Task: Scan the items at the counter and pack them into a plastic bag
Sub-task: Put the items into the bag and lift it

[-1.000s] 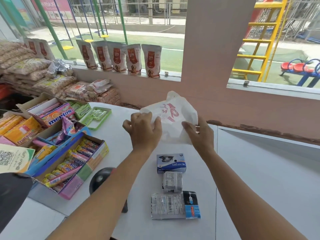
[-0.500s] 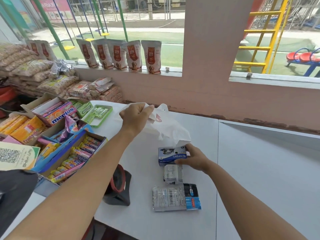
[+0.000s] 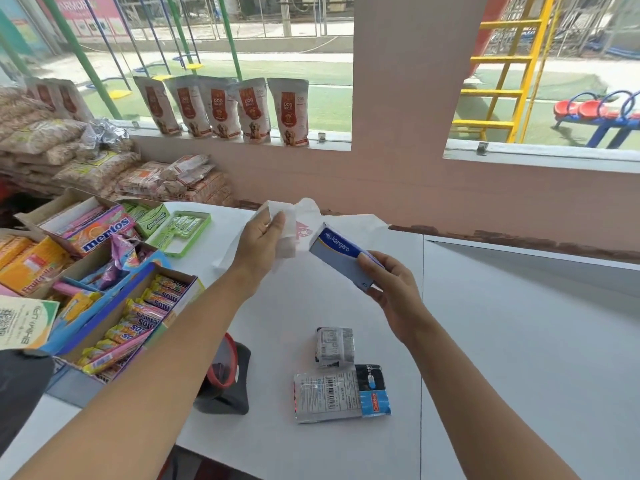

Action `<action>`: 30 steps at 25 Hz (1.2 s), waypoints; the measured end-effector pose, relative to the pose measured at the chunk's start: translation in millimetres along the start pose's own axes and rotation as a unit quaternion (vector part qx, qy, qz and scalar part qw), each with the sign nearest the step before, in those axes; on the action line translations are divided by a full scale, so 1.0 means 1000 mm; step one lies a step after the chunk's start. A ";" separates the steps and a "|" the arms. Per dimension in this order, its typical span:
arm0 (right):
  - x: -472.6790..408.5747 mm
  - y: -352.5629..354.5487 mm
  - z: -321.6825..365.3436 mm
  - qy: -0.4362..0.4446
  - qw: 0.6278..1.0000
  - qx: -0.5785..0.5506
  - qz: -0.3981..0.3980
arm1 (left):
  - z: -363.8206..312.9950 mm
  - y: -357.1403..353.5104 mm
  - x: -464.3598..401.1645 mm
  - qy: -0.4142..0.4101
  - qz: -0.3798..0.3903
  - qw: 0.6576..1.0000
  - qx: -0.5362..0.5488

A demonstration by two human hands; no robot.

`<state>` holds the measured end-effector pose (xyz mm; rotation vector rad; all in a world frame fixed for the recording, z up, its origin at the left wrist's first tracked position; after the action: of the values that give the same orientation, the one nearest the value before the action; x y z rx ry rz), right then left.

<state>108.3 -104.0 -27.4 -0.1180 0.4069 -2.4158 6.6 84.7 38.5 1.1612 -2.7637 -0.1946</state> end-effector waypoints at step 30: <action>-0.100 -0.038 -0.039 0.010 0.735 0.649 0.198 | 0.015 0.021 0.019 0.147 0.112 0.941 0.284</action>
<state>154.1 -2.3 -50.5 0.5555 -1.1678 -1.7638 -24.0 87.1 28.4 0.8561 -2.7093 0.7812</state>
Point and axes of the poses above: each hand's wrist, its own x-axis away from the middle knuckle, its own y-axis out of the back of the hand, z = x × y, the point moved 3 cm from there along -x, towards the middle knuckle, and after that the axes turned 8 degrees about y, right-handed, at the moved point
